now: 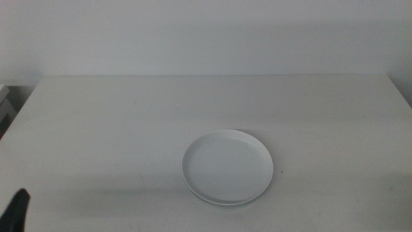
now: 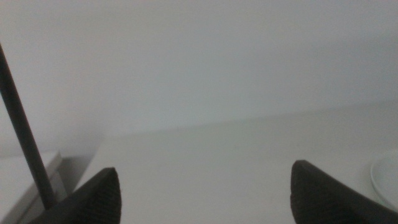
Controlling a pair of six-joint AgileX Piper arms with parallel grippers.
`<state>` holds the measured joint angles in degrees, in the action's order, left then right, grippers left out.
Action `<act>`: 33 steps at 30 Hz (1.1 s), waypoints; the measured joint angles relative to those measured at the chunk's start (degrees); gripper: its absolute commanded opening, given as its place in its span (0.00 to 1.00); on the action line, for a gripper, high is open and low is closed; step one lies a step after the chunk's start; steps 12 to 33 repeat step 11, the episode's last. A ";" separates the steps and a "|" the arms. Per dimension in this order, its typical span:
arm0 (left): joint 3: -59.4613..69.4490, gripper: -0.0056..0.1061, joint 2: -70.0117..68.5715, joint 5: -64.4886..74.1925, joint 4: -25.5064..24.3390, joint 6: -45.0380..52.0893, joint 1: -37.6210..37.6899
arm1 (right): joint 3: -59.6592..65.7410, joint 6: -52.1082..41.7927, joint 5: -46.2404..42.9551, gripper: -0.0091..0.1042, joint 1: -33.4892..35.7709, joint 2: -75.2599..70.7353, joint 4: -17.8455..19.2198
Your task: Stack the three bowls on top of each other.
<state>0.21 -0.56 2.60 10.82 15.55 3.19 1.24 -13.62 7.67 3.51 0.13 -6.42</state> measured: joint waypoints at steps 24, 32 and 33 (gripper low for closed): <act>1.52 0.86 -0.17 0.77 0.00 0.00 0.00 | 0.37 0.00 0.94 0.57 0.00 -0.69 0.21; 1.52 0.86 -0.17 0.77 0.00 0.00 0.00 | 0.37 0.00 0.94 0.57 0.00 -0.69 0.21; 1.52 0.86 -0.17 0.77 0.00 0.00 0.00 | 0.37 0.00 0.94 0.57 0.00 -0.69 0.21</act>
